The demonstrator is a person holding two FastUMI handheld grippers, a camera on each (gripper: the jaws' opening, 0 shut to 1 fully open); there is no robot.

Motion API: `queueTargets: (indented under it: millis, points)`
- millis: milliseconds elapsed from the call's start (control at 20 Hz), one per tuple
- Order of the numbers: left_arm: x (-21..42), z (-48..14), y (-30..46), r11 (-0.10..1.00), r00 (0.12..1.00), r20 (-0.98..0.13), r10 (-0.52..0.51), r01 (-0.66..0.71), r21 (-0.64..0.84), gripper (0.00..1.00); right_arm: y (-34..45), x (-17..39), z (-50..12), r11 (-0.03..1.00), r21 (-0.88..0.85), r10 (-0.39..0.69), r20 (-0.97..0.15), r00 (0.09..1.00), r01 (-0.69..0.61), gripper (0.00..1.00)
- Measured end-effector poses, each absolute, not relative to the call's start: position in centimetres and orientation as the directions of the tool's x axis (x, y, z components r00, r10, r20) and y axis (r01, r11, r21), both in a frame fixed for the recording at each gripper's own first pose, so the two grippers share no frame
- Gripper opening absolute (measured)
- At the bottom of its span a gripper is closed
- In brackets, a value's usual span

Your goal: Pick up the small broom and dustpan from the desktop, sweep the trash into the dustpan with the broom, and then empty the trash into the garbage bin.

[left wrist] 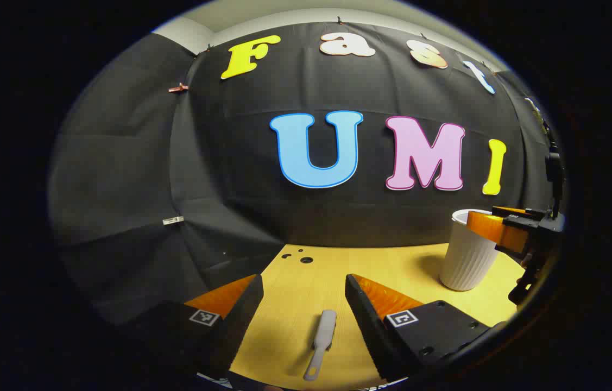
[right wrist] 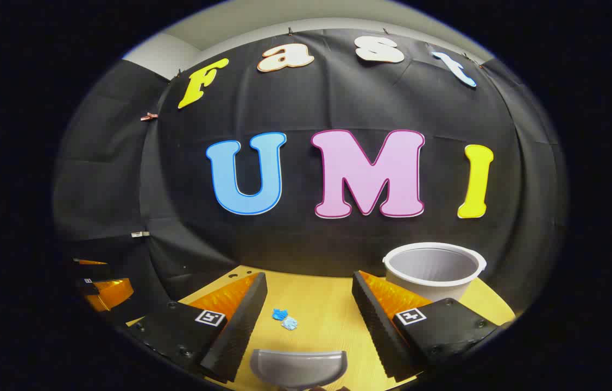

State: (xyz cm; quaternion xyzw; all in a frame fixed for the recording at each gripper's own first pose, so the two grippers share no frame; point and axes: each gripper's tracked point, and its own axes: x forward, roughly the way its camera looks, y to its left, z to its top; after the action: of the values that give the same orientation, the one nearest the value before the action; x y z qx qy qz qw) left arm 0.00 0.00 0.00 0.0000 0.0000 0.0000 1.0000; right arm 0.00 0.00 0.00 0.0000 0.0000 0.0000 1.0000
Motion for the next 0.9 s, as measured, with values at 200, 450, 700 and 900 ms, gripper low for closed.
queueTargets:
  millis: [200, 450, 700, 900]
  points:
    - [0.8, -0.6, -0.2, 0.997, 0.997, -0.011, -0.077, 0.077, 0.021, 0.95, -0.3, -1.3, -0.2, 0.999, -0.017, -0.048, -0.004, 0.999, 0.048, 0.98]
    - [1.4, -2.1, -0.5, 0.990, 0.989, -0.047, -0.139, 0.139, -0.004, 0.95, -0.1, -2.9, -1.3, 0.997, -0.044, -0.071, -0.032, 0.997, 0.070, 0.98]
    - [1.9, -4.1, -1.1, 0.982, 0.976, -0.109, -0.187, 0.186, -0.019, 0.96, -0.1, -3.7, -2.4, 0.995, -0.049, -0.089, -0.062, 0.994, 0.086, 0.98]
    - [2.7, -5.7, -1.3, 0.979, 0.965, -0.168, -0.201, 0.196, -0.049, 0.96, -0.1, -3.8, -3.5, 0.996, -0.038, -0.087, -0.097, 0.992, 0.083, 0.98]
